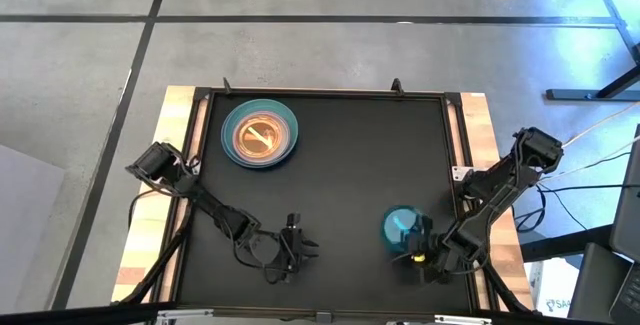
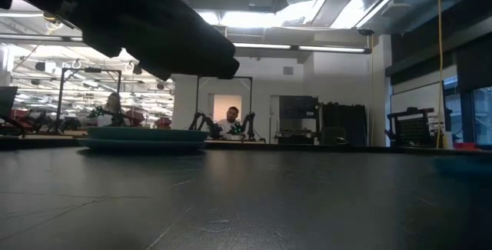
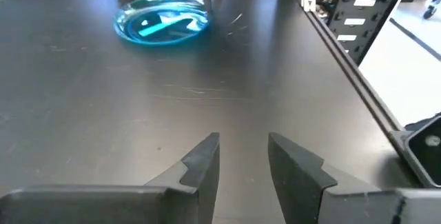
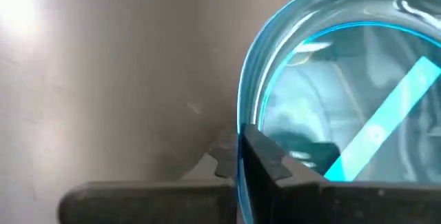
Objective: Stack plastic plates
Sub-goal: Stack the light blue plate on the light green plate
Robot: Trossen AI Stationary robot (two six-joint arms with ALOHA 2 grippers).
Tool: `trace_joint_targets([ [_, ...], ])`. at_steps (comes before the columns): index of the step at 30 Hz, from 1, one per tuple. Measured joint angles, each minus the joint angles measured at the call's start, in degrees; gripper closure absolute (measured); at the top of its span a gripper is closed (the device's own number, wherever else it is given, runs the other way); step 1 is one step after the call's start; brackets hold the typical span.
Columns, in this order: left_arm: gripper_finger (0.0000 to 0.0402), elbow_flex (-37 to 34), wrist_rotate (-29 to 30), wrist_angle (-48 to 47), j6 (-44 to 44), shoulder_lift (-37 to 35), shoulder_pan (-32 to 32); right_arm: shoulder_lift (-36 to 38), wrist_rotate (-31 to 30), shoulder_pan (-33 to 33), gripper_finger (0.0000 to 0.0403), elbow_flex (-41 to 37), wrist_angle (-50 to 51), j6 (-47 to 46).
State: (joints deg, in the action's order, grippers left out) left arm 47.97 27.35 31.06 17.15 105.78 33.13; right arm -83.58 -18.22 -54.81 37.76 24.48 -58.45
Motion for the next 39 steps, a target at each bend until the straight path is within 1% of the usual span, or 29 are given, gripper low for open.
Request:
trace_joint_targets([
  [2, 0.0285, 0.0, -0.1, 0.0, 0.4, 0.0, 0.1, -0.4, -0.7, 0.9, 0.04, 0.0, -4.5, 4.4],
  [5, 0.0285, 0.0, 0.0, 0.0, 0.5, 0.0, 0.3, -2.4, -2.3, 3.0, 0.0397, 0.1, -12.4, 11.7],
  [11, 0.0285, 0.0, 0.0, 0.0, 1.3, 0.0, 0.7, -8.3, -1.5, 7.8, 0.0399, 0.1, -28.2, 24.1],
  [13, 0.0285, 0.0, 0.0, 0.0, 1.8, 0.0, 0.7, -9.6, -0.3, 9.1, 0.0398, 0.1, -32.8, 25.8],
  [17, 0.0285, 0.0, 0.0, -0.1, 2.0, 0.0, 0.7, -11.1, 1.3, 11.4, 0.0395, 0.1, -37.3, 25.4],
  [19, 0.0285, 0.0, 0.0, -0.1, 2.3, 0.0, 0.7, -11.3, 1.3, 12.2, 0.0386, 0.1, -37.9, 25.3],
  [21, 0.0285, 0.0, 0.0, -0.1, 2.3, 0.0, 0.7, -11.3, 1.4, 13.0, 0.0369, 0.1, -38.2, 25.2],
  [25, 0.0285, 0.0, 0.0, -0.1, 2.3, 0.0, 0.6, -11.3, 1.2, 13.0, 0.0312, 0.1, -38.2, 25.6],
  [27, 0.0285, 0.0, 0.0, -0.1, 2.0, 0.0, 0.4, -11.1, 2.1, 13.0, 0.0283, 0.3, -37.6, 25.7],
  [30, 0.0285, 0.0, -0.6, -0.1, 1.9, 0.0, -0.4, -9.7, 4.5, 12.5, 0.025, 0.9, -36.6, 25.7],
  [31, 0.0285, 0.0, -1.1, -0.1, 1.8, 0.0, -0.9, -8.9, 4.3, 11.7, 0.0243, 1.1, -36.7, 25.3],
  [35, 0.0285, 2.3, -1.8, -3.2, 1.7, 0.0, -2.7, -6.8, -0.4, 7.8, 0.0229, 1.1, -36.2, 24.2],
  [39, 0.0285, 6.4, -3.5, -8.3, -3.0, 0.0, -4.1, -6.6, -7.8, 3.1, 0.0231, 1.1, -34.7, 24.1],
])
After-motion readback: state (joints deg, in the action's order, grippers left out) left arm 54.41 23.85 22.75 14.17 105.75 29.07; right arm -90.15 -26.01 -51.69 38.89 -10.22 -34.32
